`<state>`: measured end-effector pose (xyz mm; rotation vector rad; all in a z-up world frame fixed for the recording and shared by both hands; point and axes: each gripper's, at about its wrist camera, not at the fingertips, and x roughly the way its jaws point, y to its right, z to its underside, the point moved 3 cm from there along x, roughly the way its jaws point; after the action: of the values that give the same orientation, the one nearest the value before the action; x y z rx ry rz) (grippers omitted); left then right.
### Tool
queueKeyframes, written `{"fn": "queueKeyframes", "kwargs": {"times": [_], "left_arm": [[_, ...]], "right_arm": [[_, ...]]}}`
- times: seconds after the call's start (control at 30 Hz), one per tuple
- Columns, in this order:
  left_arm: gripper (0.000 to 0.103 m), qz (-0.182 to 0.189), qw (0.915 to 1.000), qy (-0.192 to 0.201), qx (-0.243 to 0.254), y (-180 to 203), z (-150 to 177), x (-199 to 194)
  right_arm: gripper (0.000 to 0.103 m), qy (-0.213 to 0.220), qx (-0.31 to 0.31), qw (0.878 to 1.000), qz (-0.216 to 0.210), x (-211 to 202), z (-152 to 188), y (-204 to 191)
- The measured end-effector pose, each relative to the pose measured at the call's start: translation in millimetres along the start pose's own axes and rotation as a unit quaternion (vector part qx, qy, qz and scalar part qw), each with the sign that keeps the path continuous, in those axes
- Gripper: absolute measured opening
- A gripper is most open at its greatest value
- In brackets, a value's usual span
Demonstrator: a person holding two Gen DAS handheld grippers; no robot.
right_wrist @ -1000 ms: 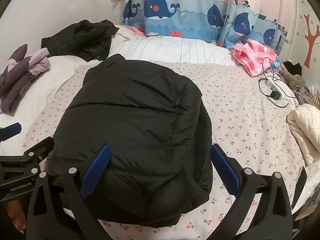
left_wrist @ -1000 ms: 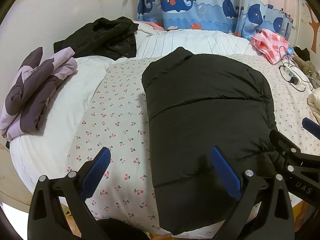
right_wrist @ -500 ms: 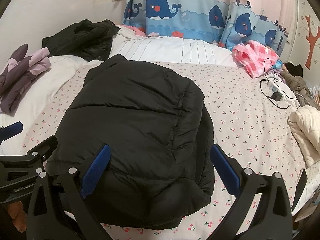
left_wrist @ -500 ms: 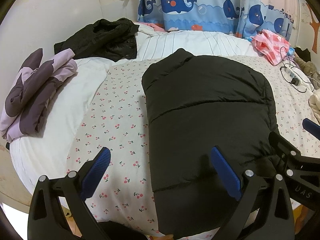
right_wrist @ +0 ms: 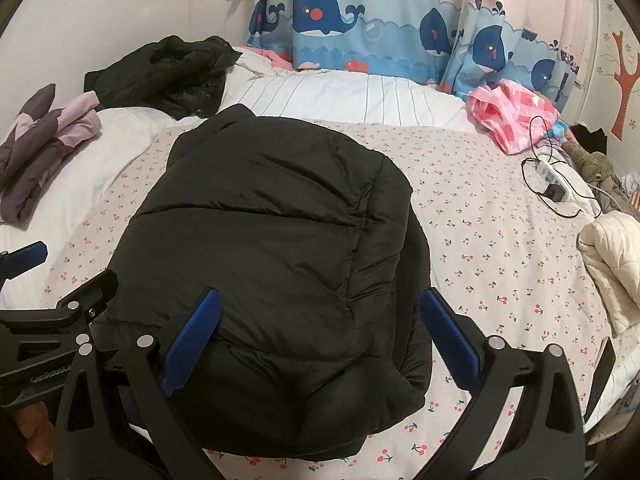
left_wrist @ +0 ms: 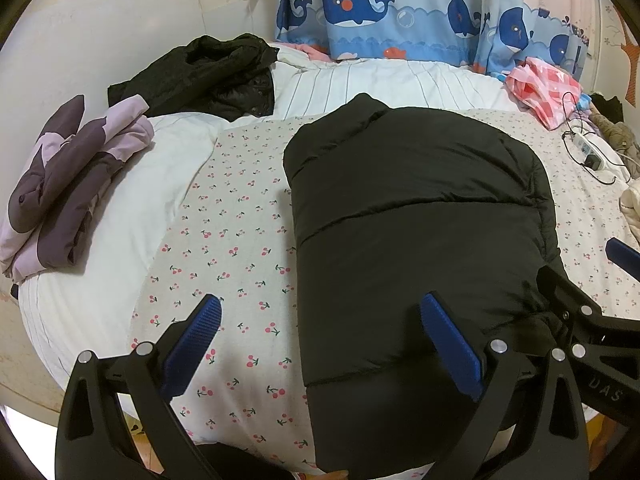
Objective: Fold large clothes
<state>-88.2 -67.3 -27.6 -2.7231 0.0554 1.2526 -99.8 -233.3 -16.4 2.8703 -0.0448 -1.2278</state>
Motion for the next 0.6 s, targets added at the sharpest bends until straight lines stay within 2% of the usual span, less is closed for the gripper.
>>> {"fn": "queueKeyframes", "kwargs": {"times": [0.6], "left_arm": [[0.096,-0.002,1.0,0.0,-0.005,-4.2,1.1,7.3]], "right_arm": [[0.096,-0.006,0.001,1.0,-0.001,7.1,6.5,4.3]]}}
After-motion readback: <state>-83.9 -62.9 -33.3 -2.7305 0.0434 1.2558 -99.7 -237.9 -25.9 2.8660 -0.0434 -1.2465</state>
